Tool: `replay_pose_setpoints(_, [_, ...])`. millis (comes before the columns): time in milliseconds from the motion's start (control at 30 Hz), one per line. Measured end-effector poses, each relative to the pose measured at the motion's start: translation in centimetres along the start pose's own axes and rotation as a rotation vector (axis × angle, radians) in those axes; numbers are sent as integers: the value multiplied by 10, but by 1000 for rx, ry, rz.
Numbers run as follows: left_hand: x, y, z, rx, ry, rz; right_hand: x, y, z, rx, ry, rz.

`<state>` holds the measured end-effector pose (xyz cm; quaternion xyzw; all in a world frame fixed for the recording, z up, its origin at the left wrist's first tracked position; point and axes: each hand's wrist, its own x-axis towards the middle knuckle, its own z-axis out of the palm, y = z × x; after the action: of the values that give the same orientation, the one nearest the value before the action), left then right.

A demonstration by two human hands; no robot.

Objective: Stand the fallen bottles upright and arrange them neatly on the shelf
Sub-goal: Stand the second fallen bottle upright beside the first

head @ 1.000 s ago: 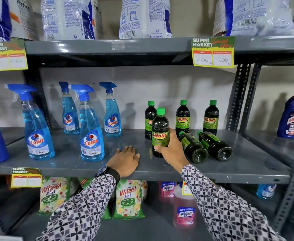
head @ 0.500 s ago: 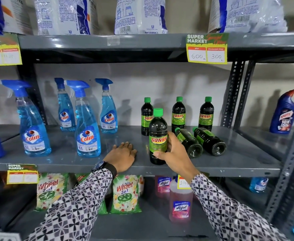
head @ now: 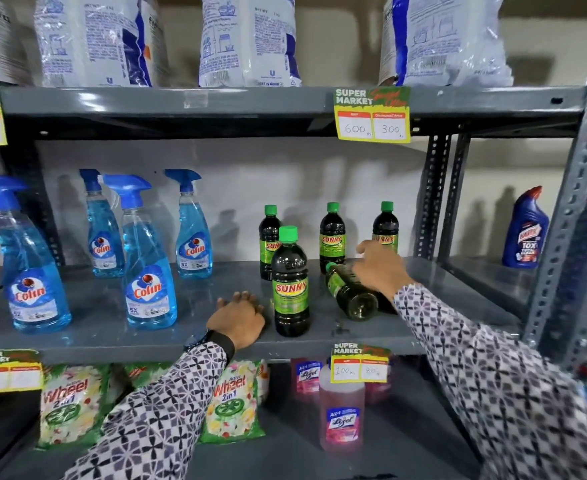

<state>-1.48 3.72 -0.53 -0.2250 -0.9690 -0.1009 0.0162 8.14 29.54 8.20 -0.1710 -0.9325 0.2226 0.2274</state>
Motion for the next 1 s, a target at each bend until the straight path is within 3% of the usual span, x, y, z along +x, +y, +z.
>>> replay_pose_setpoints(100, [0,-3,3,18,3,26,19,0,0,-33,-257,93])
replay_pose_setpoints(400, [0,-2,1,-16,33,44,13,-21,15,220,-501,333])
replay_pose_setpoints(567, [-2,1,0,0,11,34,18,-7,17,455,-321,289])
replay_pose_setpoints(733, [-2,2,0,3,17,35,16,5,35,769,-81,90])
replay_pose_setpoints(1000, [8,-8,9,173,-9,79,2,23,64,748,-41,-24])
